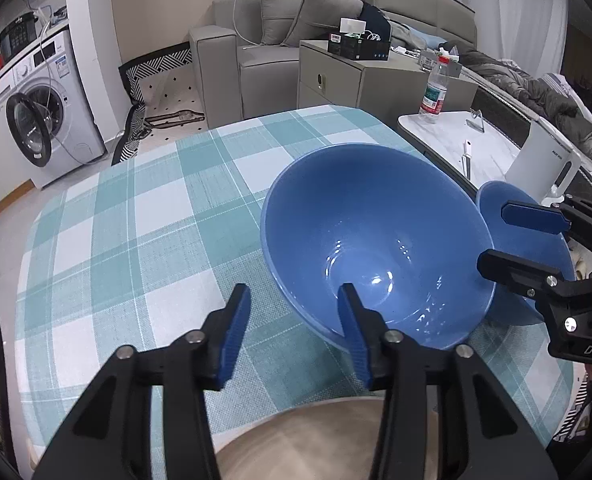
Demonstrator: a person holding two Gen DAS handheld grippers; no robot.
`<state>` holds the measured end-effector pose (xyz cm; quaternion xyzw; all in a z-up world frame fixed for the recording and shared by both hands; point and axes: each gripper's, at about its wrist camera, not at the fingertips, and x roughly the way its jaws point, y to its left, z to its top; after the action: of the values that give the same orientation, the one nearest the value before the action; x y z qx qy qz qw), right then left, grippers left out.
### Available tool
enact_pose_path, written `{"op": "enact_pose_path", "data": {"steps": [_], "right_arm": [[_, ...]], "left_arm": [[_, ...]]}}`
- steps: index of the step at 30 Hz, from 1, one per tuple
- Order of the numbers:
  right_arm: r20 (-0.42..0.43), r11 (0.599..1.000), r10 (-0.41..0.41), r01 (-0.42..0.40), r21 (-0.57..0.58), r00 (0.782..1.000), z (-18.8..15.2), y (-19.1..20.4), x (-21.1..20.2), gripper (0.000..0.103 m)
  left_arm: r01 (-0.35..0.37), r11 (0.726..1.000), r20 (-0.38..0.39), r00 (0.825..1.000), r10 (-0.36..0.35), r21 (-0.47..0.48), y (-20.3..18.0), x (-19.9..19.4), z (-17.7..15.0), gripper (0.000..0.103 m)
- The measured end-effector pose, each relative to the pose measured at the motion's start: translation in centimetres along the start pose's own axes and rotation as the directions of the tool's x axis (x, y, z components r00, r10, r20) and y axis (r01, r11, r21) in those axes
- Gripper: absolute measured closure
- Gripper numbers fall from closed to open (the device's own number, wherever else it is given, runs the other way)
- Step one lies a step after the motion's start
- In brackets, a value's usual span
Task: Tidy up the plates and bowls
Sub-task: 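Lower the bowl into the other blue bowl and open both tools, then withdraw both tools and move them to the remaining blue bowl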
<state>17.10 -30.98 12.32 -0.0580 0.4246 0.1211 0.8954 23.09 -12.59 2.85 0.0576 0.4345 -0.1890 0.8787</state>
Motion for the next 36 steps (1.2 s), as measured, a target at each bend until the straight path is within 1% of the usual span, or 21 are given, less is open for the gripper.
{"op": "enact_pose_path", "data": {"steps": [2, 4, 6, 7, 8, 10, 12, 13, 15, 16, 17, 19, 24, 28, 33, 36], "right_arm": [[0.017, 1.0, 0.008, -0.009, 0.021, 1.0, -0.1, -0.3, -0.4, 0.025], [0.037, 0.999, 0.013, -0.015, 0.042, 0.999, -0.1, -0.5, -0.9, 0.021], [0.058, 0.998, 0.014, -0.017, 0.058, 0.998, -0.1, -0.7, -1.5, 0.019], [0.071, 0.997, 0.013, -0.018, 0.069, 0.997, -0.2, -0.8, -1.9, 0.016], [0.08, 0.997, 0.013, -0.019, 0.077, 0.997, -0.2, -0.9, -2.1, 0.011], [0.105, 0.995, 0.011, -0.021, 0.098, 0.994, -0.4, -1.1, -2.9, 0.006], [0.129, 0.993, 0.015, -0.03, 0.116, 0.992, -0.6, -1.3, -3.6, 0.004], [0.14, 0.992, 0.018, -0.035, 0.122, 0.99, -0.7, -1.4, -4.0, 0.001], [0.157, 0.99, 0.024, -0.045, 0.133, 0.987, -1.1, -1.7, -4.7, 0.001], [0.16, 0.989, 0.022, -0.045, 0.139, 0.987, -1.2, -1.9, -5.0, 0.001], [0.164, 0.989, 0.017, -0.041, 0.145, 0.986, -1.4, -2.0, -5.4, 0.001], [0.18, 0.988, 0.005, -0.033, 0.151, 0.984, -1.8, -2.3, -6.2, 0.001], [0.21, 0.985, -0.027, -0.01, 0.17, 0.977, -2.9, -3.1, -8.1, 0.001], [0.238, 0.978, -0.054, 0.003, 0.21, 0.97, -4.3, -4.5, -9.6, 0.001], [0.248, 0.967, -0.072, 0.006, 0.254, 0.966, -5.7, -6.4, -10.7, 0.001], [0.246, 0.967, -0.068, 0.003, 0.254, 0.967, -5.9, -6.9, -11.4, 0.001]], "left_arm": [[0.004, 1.0, 0.003, 1.0, -0.004, -0.011, 0.1, -0.2, 0.0, 0.052], [0.011, 1.0, 0.01, 1.0, -0.011, -0.022, 0.2, -0.5, 0.0, 0.049], [0.021, 0.999, 0.021, 1.0, -0.021, -0.036, 0.3, -0.8, -0.1, 0.043], [0.025, 0.999, 0.027, 0.999, -0.024, -0.041, 0.3, -1.0, -0.1, 0.037], [0.024, 0.999, 0.033, 0.999, -0.023, -0.048, 0.3, -1.2, -0.1, 0.027], [0.023, 0.998, 0.053, 0.998, -0.02, -0.058, 0.2, -1.7, -0.1, 0.019], [0.037, 0.997, 0.069, 0.997, -0.033, -0.061, 0.0, -2.2, -0.2, 0.019], [0.044, 0.997, 0.073, 0.997, -0.04, -0.06, -0.1, -2.4, -0.1, 0.018], [0.056, 0.997, 0.085, 0.995, -0.051, -0.059, -0.4, -2.8, -0.1, 0.013], [0.056, 0.997, 0.091, 0.995, -0.05, -0.057, -0.6, -3.0, -0.2, 0.003], [0.06, 0.997, 0.107, 0.993, -0.054, -0.057, -0.8, -3.3, -0.3, 0.0], [0.06, 0.997, 0.121, 0.991, -0.053, -0.054, -1.1, -3.8, -0.5, 0.0], [0.055, 0.997, 0.126, 0.991, -0.047, -0.057, -2.0, -4.5, -0.7, 0.0], [0.048, 0.998, 0.13, 0.991, -0.042, -0.051, -3.0, -4.9, -1.0, 0.0], [0.031, 0.998, 0.14, 0.99, -0.024, -0.051, -4.2, -5.3, -1.4, 0.0], [0.031, 0.998, 0.145, 0.989, -0.022, -0.063, -4.6, -5.3, -1.7, 0.0]]}}
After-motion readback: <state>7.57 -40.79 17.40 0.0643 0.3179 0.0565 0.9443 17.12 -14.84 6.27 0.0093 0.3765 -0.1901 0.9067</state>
